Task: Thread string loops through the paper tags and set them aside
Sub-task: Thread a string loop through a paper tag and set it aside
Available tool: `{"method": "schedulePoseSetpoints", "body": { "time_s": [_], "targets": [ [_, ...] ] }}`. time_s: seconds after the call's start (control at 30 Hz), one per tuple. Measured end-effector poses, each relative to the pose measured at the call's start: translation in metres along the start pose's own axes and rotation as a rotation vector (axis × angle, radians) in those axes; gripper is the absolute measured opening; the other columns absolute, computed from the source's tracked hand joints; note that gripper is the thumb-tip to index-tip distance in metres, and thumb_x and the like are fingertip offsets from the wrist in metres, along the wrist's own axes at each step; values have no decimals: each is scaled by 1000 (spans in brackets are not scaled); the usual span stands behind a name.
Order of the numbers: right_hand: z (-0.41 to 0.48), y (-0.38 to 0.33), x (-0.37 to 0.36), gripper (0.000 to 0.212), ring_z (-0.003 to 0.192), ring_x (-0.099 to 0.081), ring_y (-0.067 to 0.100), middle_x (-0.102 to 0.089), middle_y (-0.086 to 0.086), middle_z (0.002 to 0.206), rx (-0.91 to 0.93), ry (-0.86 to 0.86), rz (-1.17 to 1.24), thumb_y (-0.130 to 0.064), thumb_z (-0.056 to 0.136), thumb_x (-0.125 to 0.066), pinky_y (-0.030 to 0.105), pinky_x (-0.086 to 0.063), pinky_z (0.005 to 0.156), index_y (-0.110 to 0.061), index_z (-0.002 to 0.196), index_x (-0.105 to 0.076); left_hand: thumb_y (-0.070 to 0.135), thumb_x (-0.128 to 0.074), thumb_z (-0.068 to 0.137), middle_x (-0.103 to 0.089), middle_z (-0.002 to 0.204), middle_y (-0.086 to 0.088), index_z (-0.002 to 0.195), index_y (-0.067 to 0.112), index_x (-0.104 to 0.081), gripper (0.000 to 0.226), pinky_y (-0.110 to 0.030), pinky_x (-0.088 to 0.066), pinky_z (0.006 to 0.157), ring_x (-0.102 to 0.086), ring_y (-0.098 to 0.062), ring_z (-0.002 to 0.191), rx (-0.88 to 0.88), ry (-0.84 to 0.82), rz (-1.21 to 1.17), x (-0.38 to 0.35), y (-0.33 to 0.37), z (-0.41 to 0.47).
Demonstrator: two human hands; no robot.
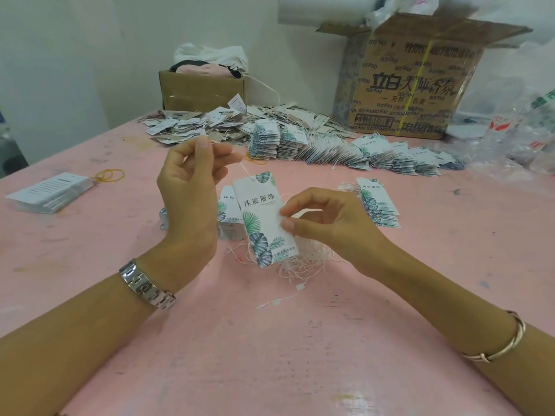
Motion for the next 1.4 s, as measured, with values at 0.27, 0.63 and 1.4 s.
{"method": "schedulePoseSetpoints", "body": {
  "time_s": [0.27,0.63,1.4],
  "targets": [
    [1,3,5,11,75,-62,26,-73,21,86,23,97,-15,-16,78,-78,38,-48,77,-19,88,-77,23,-49,103,-71,79,10,94,18,-55,12,-20,-49,76,-71,-11,82,-44,34,12,0,4,-1],
    [18,1,57,18,76,-68,11,-76,2,85,27,360,169,-2,80,-70,17,-53,70,-4,98,-72,44,-64,91,-70,94,12,93,32,-65,12,-15,-45,72,-61,-3,81,33,-181,276,-3,-18,-9],
    [8,60,186,18,65,-57,5,-72,10,93,-153,715,-723,-4,88,-68,6,-45,61,0,105,-74,48,-59,93,-69,92,18,90,38,-61,11,-10,-46,71,-61,1,84,-52,-354,370,-7,-25,-18]
  ]
}}
Point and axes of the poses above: each hand's wrist, its own z-axis towards the middle knuckle, its own x-axis out of the back of the hand, y = z × x, the point moved 3 cm from there along z, towards the middle knuckle
